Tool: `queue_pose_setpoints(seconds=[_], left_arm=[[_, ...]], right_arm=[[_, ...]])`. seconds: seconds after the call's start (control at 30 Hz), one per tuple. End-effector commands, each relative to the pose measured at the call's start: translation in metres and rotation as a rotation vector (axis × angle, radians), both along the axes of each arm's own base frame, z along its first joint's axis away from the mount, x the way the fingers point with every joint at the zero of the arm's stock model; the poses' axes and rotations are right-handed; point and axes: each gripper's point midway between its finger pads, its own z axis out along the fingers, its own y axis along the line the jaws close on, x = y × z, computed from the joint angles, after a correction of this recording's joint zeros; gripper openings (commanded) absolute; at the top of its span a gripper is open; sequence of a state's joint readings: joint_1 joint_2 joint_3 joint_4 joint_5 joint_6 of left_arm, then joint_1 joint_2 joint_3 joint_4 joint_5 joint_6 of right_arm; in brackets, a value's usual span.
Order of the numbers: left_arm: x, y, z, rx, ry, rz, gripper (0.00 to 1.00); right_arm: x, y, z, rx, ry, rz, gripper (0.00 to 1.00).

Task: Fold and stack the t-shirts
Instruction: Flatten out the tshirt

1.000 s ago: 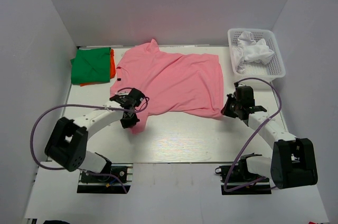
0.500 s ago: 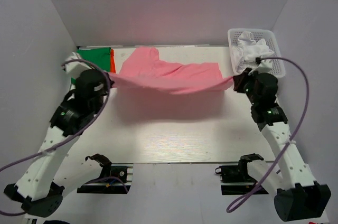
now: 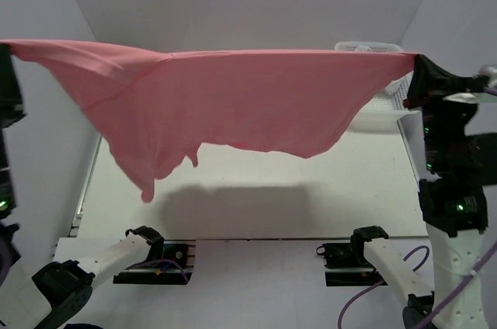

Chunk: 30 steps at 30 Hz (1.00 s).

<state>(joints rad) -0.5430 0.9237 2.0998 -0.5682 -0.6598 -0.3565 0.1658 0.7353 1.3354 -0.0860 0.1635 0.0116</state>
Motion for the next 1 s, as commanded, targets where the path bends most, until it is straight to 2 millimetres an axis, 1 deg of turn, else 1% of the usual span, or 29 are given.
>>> queue_pose_setpoints(seconds=[0.0,0.07,0.13,0.17,0.23,0.27,0.3,0.33,0.37,0.4,0.43,0.47,0.5,0.53,0.57,0.6,0.63,0.67,0.73,0.77,0.8,0.83,0.87,0.9,0.93,0.97], left_arm=[[-0.037,-0.009,0.036,0.124,-0.147,-0.097,0.0],[-0.037,-0.016,0.041,0.143,-0.159,-0.123,0.0],[-0.037,-0.018,0.041,0.149,-0.162,-0.13,0.0],[-0.032,-0.021,0.04,0.153,-0.153,-0.131,0.0],[-0.022,-0.026,0.04,0.168,-0.144,-0.124,0.0],[-0.005,-0.036,0.036,0.192,-0.113,-0.123,0.0],[0.003,-0.036,0.035,0.182,-0.098,-0.105,0.0],[0.017,-0.04,0.029,0.194,-0.061,-0.088,0.0],[0.029,-0.043,0.024,0.202,-0.037,-0.071,0.0],[0.052,-0.046,0.012,0.2,0.013,-0.021,0.0],[0.073,-0.052,0.0,0.219,0.063,0.015,0.0],[0.102,-0.06,-0.026,0.251,0.144,0.058,0.0],[0.116,-0.045,-0.035,0.191,0.181,0.177,0.0],[0.132,-0.045,-0.049,0.188,0.224,0.233,0.0],[0.167,-0.052,-0.088,0.251,0.335,0.315,0.0],[0.183,-0.059,-0.103,0.272,0.369,0.337,0.0],[0.199,-0.065,-0.117,0.285,0.398,0.359,0.0],[0.233,-0.084,-0.16,0.363,0.497,0.367,0.0],[0.267,-0.093,-0.208,0.412,0.59,0.395,0.0],[0.284,-0.099,-0.245,0.421,0.655,0.391,0.0],[0.312,-0.1,-0.293,0.458,0.751,0.412,0.0],[0.323,-0.098,-0.326,0.481,0.823,0.421,0.0],[0.335,-0.097,-0.355,0.455,0.872,0.419,0.03],[0.346,-0.09,-0.384,0.462,0.937,0.424,0.06],[0.363,-0.095,-0.43,0.502,1.038,0.398,0.1],[0.371,-0.093,-0.45,0.505,1.076,0.398,0.22]], right_arm=[[-0.06,-0.012,0.055,-0.061,-0.163,-0.036,0.0],[-0.079,-0.007,0.065,-0.079,-0.202,0.001,0.0],[-0.097,-0.002,0.078,-0.1,-0.246,0.033,0.0],[-0.102,0.002,0.082,-0.114,-0.261,0.058,0.0],[-0.096,0.004,0.081,-0.115,-0.241,0.063,0.0],[-0.088,0.004,0.078,-0.109,-0.223,0.058,0.0],[-0.079,0.003,0.076,-0.107,-0.209,0.045,0.0],[-0.071,0.001,0.073,-0.098,-0.193,0.035,0.0],[-0.05,0.001,0.059,-0.094,-0.142,0.02,0.0],[-0.036,0.0,0.053,-0.086,-0.121,0.006,0.0],[-0.01,0.003,0.03,-0.081,-0.061,0.003,0.0],[0.002,0.004,0.022,-0.08,-0.04,0.003,0.0],[0.028,0.009,-0.005,-0.064,0.034,0.015,0.0],[0.047,0.011,-0.021,-0.053,0.083,0.015,0.0],[0.063,0.016,-0.043,-0.052,0.129,0.023,0.0],[0.088,0.02,-0.078,-0.012,0.22,0.033,0.0],[0.106,0.022,-0.1,-0.008,0.279,0.031,0.0],[0.121,0.027,-0.132,-0.003,0.322,0.042,0.0],[0.151,0.035,-0.177,0.015,0.416,0.057,0.0],[0.16,0.038,-0.21,0.009,0.472,0.061,0.0],[0.18,0.042,-0.252,0.005,0.571,0.06,0.0],[0.188,0.041,-0.269,0.008,0.596,0.052,0.0],[0.193,0.041,-0.291,0.004,0.643,0.044,0.0],[0.208,0.043,-0.341,-0.005,0.755,0.032,0.0],[0.213,0.044,-0.354,-0.006,0.789,0.029,0.0],[0.217,0.043,-0.368,-0.004,0.827,0.011,0.05]])
